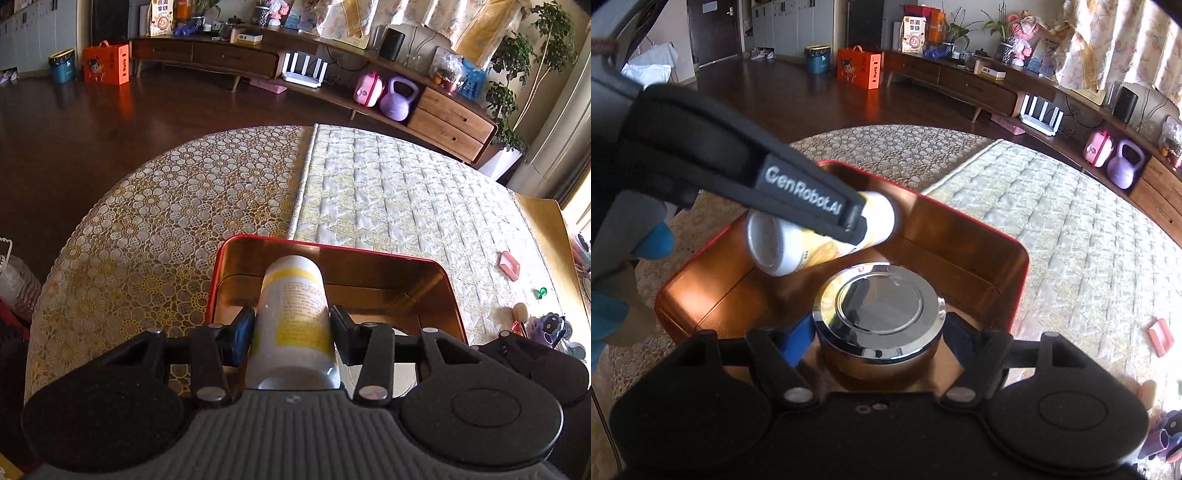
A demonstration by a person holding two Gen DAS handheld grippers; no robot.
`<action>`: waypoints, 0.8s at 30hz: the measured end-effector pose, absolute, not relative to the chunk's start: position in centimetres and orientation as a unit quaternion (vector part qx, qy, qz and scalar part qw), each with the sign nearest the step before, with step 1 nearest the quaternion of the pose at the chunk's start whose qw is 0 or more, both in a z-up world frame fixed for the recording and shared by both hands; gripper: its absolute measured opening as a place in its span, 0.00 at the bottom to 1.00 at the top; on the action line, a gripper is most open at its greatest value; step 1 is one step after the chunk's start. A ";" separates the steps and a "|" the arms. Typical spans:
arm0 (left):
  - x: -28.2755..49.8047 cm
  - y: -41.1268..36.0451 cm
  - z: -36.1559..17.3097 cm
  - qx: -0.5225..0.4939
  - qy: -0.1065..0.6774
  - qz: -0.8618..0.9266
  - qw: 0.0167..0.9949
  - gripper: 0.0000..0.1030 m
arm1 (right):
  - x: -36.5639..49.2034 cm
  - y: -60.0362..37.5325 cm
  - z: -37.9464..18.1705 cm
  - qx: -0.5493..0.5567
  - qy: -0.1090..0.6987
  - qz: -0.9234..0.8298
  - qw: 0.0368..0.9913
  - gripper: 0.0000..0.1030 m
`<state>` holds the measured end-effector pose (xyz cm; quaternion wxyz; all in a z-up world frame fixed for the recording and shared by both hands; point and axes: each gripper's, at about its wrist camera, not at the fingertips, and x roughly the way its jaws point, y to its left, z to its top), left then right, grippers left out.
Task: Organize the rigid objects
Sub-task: 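Carry the bottle and silver tin into the red tin box and open both tools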
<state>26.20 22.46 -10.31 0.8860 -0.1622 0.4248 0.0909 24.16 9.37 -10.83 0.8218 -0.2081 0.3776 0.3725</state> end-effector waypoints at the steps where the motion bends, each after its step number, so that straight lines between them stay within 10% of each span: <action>1: 26.3 22.5 -10.5 -0.163 0.427 0.090 0.885 0.42 | 24.1 9.4 -11.0 -0.211 0.380 0.372 0.820 0.73; 24: 25.2 20.7 -9.3 -0.123 0.435 0.103 0.886 0.43 | 23.1 7.2 -9.8 -0.197 0.369 0.376 0.827 0.82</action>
